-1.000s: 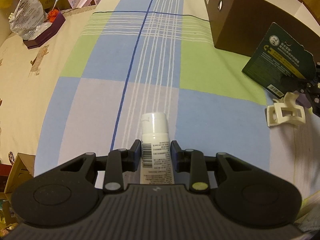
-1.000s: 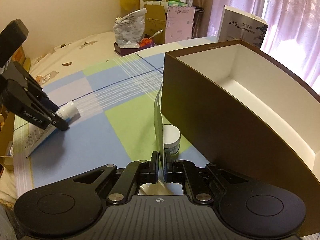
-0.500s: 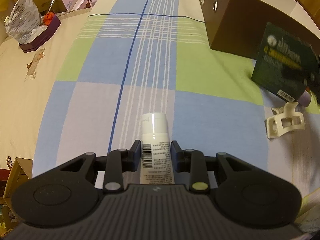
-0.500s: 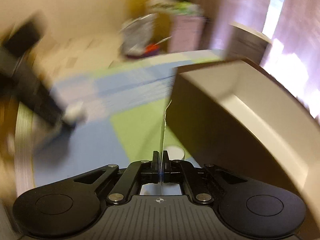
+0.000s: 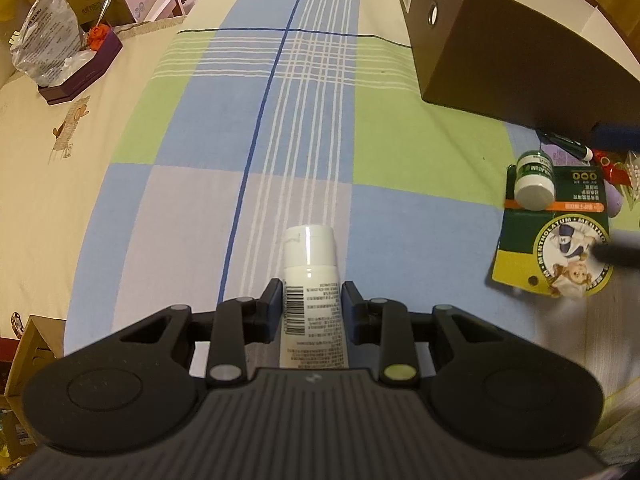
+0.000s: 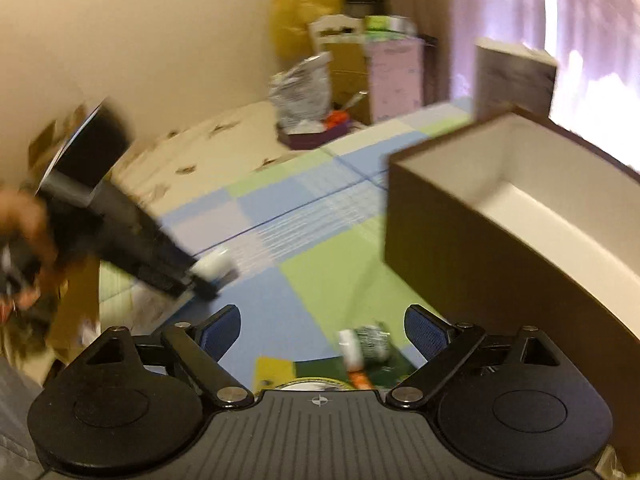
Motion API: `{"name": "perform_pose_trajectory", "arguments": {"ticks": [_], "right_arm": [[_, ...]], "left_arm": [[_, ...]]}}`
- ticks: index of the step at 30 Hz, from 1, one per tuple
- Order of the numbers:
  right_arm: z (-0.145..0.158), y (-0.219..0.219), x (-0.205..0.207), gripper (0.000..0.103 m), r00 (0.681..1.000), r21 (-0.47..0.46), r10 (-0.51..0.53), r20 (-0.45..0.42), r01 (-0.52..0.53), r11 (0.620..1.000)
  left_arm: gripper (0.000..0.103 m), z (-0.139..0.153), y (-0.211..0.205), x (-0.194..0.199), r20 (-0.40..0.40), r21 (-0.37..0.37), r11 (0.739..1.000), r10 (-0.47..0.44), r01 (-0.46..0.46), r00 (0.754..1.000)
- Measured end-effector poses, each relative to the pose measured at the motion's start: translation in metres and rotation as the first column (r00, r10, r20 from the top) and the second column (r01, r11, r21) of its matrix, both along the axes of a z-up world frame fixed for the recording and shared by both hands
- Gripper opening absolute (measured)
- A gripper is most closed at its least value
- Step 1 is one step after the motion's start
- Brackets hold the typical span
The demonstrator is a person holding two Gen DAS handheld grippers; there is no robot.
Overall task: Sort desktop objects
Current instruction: 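Lift the white tube with the left tool while the right tool grasps the green lip-balm card, then carry both items over the box and open both tools to drop them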
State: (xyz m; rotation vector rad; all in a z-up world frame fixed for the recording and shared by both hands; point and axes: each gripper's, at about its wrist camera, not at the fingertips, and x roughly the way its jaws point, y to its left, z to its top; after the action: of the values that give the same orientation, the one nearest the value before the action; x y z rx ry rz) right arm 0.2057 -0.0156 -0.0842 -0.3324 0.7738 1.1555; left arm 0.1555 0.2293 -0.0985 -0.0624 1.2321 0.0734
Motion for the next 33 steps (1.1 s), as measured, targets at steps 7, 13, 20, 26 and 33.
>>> {"name": "perform_pose_trajectory", "arguments": {"ticks": [7,13,20,26,33], "right_arm": [[-0.021,0.022,0.017,0.070,0.994,-0.219,0.096,0.056,-0.082,0.972],[-0.035,0.046,0.017,0.057,0.985,-0.280,0.162,0.050,-0.142,0.949],[-0.032,0.038,0.022,0.037,0.994,-0.229,0.103,0.027,-0.094,0.969],[-0.008,0.012,0.028,0.037,0.999,-0.154,-0.013,0.034,0.018,0.988],[0.010,-0.036,0.033,0.037,0.989,-0.133,-0.145,0.004,0.144,0.981]], "left_arm": [[0.027,0.000,-0.001,0.000,0.001,0.003,1.000,0.003,-0.003,1.000],[0.027,-0.001,-0.002,0.000,0.004,0.010,1.000,0.003,-0.003,1.000],[0.026,0.001,-0.002,0.000,-0.005,0.000,1.000,-0.005,0.005,1.000],[0.025,0.012,-0.012,0.008,-0.016,0.028,0.997,-0.075,0.075,0.997],[0.025,0.040,-0.036,0.031,-0.016,0.089,0.975,-0.203,0.203,0.979]]}}
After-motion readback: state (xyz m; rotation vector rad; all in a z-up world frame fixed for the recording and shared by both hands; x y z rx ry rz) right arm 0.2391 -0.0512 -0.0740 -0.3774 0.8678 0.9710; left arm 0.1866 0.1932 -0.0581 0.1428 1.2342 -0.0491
